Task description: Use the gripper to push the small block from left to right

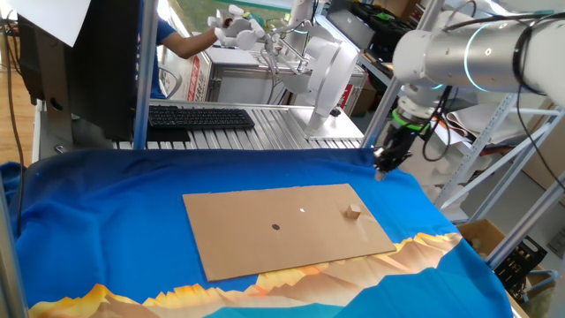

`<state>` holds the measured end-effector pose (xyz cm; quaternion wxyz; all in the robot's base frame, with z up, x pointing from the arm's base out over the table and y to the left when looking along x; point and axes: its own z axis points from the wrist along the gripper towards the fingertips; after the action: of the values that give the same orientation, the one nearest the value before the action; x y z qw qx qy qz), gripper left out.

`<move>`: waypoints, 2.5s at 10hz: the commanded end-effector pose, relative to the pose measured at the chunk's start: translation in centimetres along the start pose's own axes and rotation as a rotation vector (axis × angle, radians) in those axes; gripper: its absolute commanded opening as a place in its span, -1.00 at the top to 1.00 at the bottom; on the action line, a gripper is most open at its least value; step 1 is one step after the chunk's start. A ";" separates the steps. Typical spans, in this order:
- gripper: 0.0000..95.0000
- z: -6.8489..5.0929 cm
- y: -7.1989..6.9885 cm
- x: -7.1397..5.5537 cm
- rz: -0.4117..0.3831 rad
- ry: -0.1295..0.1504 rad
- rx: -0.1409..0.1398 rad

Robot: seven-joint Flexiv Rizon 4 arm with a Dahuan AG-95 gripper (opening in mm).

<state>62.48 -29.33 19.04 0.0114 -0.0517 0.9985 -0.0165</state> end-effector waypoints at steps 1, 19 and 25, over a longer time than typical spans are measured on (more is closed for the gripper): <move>1.00 -0.2 -1.9 -0.6 -0.011 -0.004 0.002; 1.00 6.8 -2.8 -1.4 0.224 0.002 -0.034; 1.00 8.6 -2.9 -0.9 0.277 0.014 -0.064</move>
<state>63.75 -32.30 10.66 0.0039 0.0848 0.9963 0.0148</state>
